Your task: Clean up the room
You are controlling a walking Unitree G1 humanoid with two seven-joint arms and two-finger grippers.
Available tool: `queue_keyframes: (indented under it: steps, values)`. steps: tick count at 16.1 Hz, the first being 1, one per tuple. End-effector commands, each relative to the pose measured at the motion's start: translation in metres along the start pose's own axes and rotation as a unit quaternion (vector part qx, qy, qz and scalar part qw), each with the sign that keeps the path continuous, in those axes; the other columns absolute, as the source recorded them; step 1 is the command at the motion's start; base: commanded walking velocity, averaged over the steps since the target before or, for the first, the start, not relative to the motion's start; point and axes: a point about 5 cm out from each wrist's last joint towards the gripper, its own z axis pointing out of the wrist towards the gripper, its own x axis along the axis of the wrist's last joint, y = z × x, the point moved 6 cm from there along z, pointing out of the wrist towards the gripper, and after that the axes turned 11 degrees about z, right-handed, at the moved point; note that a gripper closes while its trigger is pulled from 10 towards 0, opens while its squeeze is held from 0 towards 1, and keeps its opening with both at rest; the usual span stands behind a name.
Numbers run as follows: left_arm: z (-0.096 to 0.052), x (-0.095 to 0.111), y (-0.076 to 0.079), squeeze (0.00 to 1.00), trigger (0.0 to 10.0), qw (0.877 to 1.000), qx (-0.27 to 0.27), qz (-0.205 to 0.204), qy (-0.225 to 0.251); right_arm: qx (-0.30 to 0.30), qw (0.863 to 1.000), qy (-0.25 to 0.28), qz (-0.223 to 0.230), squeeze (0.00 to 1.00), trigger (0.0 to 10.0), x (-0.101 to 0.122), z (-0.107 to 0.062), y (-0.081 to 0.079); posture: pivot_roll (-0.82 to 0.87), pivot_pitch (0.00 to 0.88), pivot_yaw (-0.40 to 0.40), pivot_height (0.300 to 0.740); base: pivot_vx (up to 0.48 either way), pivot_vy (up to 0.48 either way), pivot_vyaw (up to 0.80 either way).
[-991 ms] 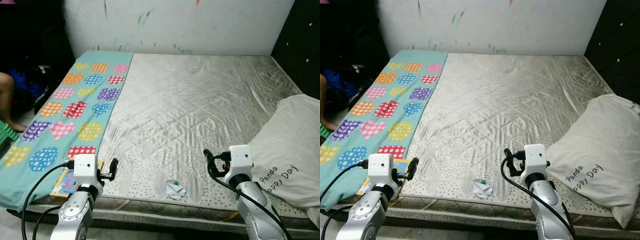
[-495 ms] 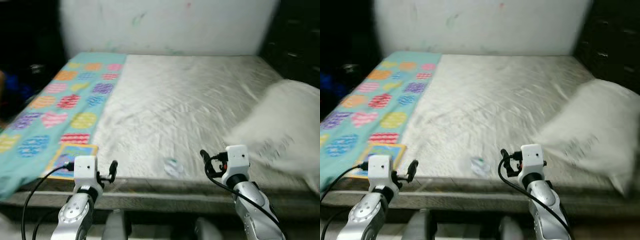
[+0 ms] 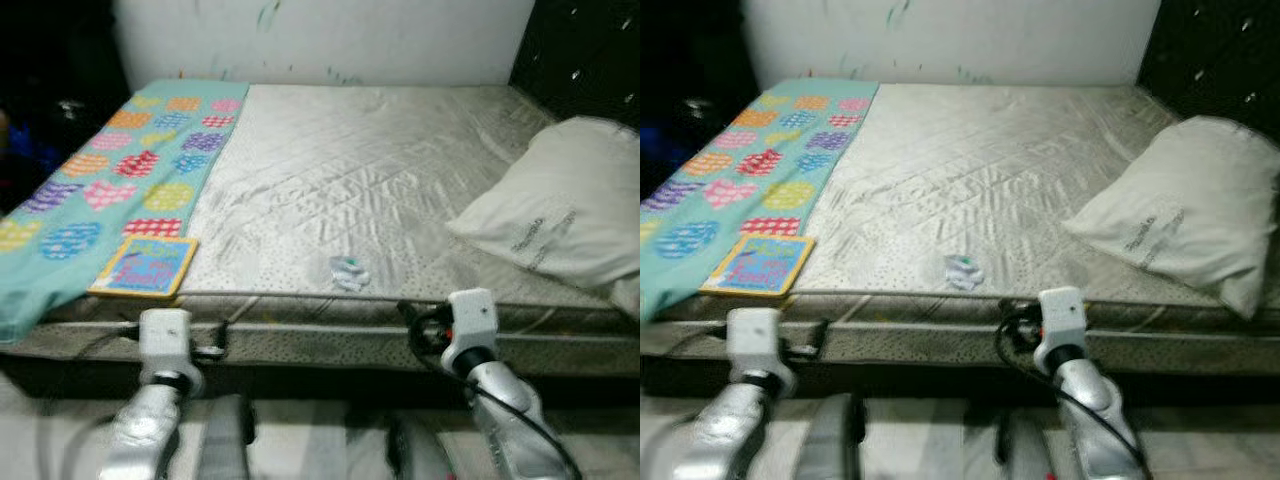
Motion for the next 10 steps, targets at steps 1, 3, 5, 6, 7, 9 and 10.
queue_keyframes:
  steps: [1, 3, 5, 6, 7, 9, 10]
  values:
    - [0.003, 0.007, -0.005, 0.00, 10.0, 1.000, 0.008, 0.008, 0.011, 0.004, 1.000, 0.013, 0.001, 0.00, 10.0, 0.009, 0.003, -0.001, -0.10, 0.000, -0.005, 0.575, 0.000, 0.000, 0.00]
    - [0.003, 0.007, -0.006, 0.00, 10.0, 1.000, 0.009, 0.007, 0.011, 0.018, 1.000, 0.019, -0.009, 0.00, 10.0, 0.012, 0.003, -0.006, -0.10, 0.000, -0.006, 0.575, 0.000, 0.000, 0.00]
    - [0.003, 0.009, -0.005, 0.00, 10.0, 1.000, 0.006, 0.000, 0.017, 0.028, 0.999, 0.022, -0.014, 0.00, 10.0, 0.013, 0.003, -0.010, -0.10, 0.000, -0.009, 0.575, 0.000, 0.000, 0.40]
    - [0.003, 0.010, -0.004, 0.00, 10.0, 1.000, 0.004, -0.003, 0.020, 0.031, 0.999, 0.022, -0.011, 0.00, 10.0, 0.013, 0.003, -0.011, -0.10, 0.000, -0.009, 0.575, 0.000, 0.000, 0.79]
    - [0.002, 0.010, -0.004, 0.00, 10.0, 1.000, 0.003, -0.004, 0.021, 0.033, 0.999, 0.021, -0.008, 0.00, 10.0, 0.013, 0.003, -0.012, -0.10, 0.000, -0.009, 0.575, 0.000, 0.000, 0.00]
    - [0.002, 0.012, -0.003, 0.00, 10.0, 1.000, 0.000, -0.008, 0.024, 0.034, 0.999, 0.022, -0.003, 0.00, 10.0, 0.013, 0.002, -0.011, -0.10, 0.000, -0.010, 0.575, 0.000, 0.000, 0.00]
    - [0.002, 0.012, -0.003, 0.00, 10.0, 1.000, -0.001, -0.008, 0.025, 0.035, 0.999, 0.022, -0.005, 0.00, 10.0, 0.013, 0.002, -0.012, -0.10, 0.000, -0.010, 0.575, 0.000, 0.000, 0.00]
